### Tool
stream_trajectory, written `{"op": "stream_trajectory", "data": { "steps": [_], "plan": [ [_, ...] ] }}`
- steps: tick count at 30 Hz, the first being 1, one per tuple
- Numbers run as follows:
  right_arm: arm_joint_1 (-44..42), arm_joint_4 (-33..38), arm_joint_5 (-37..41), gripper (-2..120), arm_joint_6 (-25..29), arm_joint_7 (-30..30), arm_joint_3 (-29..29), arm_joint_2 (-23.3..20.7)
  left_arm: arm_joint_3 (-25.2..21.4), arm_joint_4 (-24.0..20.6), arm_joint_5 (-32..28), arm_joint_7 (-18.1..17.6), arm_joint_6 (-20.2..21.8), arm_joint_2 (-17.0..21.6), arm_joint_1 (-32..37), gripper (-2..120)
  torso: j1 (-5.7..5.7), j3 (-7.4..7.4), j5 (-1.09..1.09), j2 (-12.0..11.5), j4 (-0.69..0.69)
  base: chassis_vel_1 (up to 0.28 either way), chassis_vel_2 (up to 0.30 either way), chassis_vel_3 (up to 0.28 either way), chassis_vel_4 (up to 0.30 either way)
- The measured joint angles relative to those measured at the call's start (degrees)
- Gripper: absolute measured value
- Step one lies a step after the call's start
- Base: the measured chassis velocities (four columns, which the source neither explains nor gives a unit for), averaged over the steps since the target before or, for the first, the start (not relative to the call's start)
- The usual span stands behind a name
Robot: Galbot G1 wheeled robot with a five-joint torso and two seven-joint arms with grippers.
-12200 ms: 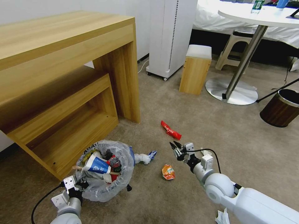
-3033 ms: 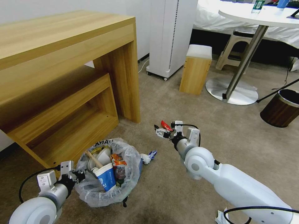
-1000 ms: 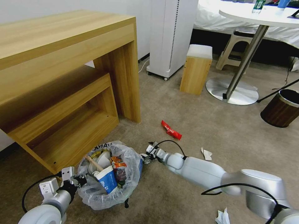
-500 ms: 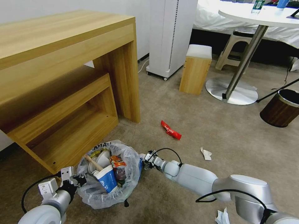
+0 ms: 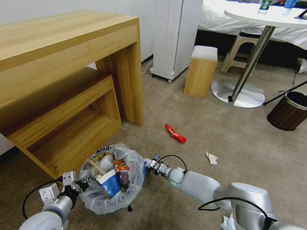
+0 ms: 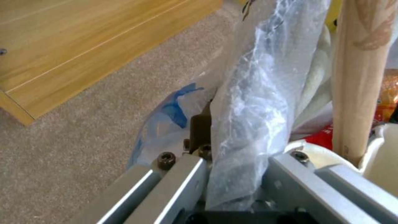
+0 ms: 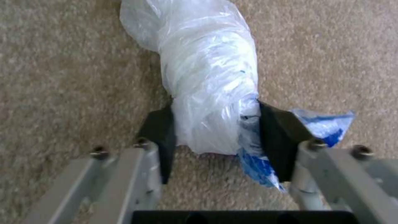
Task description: Pick up the trash bin and place the garbage on the floor into it.
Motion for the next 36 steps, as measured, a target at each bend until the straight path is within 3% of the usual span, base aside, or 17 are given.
{"op": "stream_trajectory", "data": {
  "steps": [9,13,18,21,23,25,26,27,30,33,34,36],
  "plan": [
    [-0.95,2.43,1.29,15,0.53,0.46,1.11,-1.04,0.0,0.28,0.15,0.0,-0.13,-0.09,-0.07,0,0.0,0.0,0.01,0.0,0.0,0.0,0.0,0.0,0.0],
    [-2.24,10.51,5.4,0,0.39,1.26,3.44,-4.84,0.0,1.22,0.21,-0.03,-0.25,-0.1,-0.58,0,0.0,0.0,0.01,0.0,0.01,0.0,0.0,0.0,0.0],
    [-3.08,17.5,7.84,0,0.57,1.72,5.64,-9.53,0.0,1.65,0.21,-0.05,-0.28,-0.05,-0.95,0,0.0,0.0,0.03,0.0,0.03,0.0,0.0,0.0,0.0],
    [-3.89,24.76,10.21,0,0.24,2.84,7.92,-15.93,-0.02,1.97,0.16,-0.21,-0.3,0.22,-1.3,0,0.0,0.0,-0.01,0.0,-0.02,0.0,0.0,0.0,0.0],
    [-3.96,25.41,10.38,0,0.23,2.87,8.09,-16.43,-0.01,2.0,0.14,-0.21,-0.3,0.24,-1.33,0,0.0,0.0,-0.02,0.0,-0.03,0.0,0.0,0.0,0.0],
    [-4.81,32.36,11.23,0,1.49,3.14,10.48,-21.81,-0.02,2.21,0.03,-0.32,-0.3,0.5,-1.6,0,0.0,0.0,0.01,0.0,-0.04,0.0,0.0,0.0,0.0],
    [-4.81,32.36,11.23,0,1.49,3.14,10.48,-21.81,-0.02,2.21,0.03,-0.32,-0.3,0.5,-1.6,0,0.0,0.0,0.01,0.0,-0.04,0.0,0.0,0.0,0.0],
    [-5.39,35.97,11.06,0,2.93,2.82,12.15,-24.47,-0.02,2.25,0.02,-0.36,-0.3,0.57,-1.6,0,0.0,0.0,0.02,0.0,0.0,0.0,0.0,0.0,0.0],
    [-6.21,41.13,12.67,0,6.4,0.82,14.77,-27.82,-0.04,2.21,0.02,-0.38,-0.3,0.64,-1.39,0,0.0,0.0,0.01,0.0,0.01,0.0,0.0,0.0,0.0],
    [-6.4,48.32,16.18,0,12.69,-6.49,17.49,-32.3,-0.12,1.62,0.02,-0.38,-0.3,0.72,-1.01,0,0.0,0.0,0.0,0.0,0.0,0.0,0.0,0.0,0.0],
    [-6.4,48.32,16.18,0,12.69,-6.49,17.49,-32.3,-0.12,1.62,0.02,-0.38,-0.3,0.72,-1.01,0,0.0,0.0,0.0,0.0,0.0,0.0,0.0,0.0,0.0],
    [-5.69,54.83,18.71,0,15.0,-9.69,18.03,-34.86,-0.16,1.24,0.06,-0.41,-0.3,0.76,-0.8,0,0.0,0.0,0.0,0.0,0.0,0.0,0.0,0.0,0.0]
  ]
}}
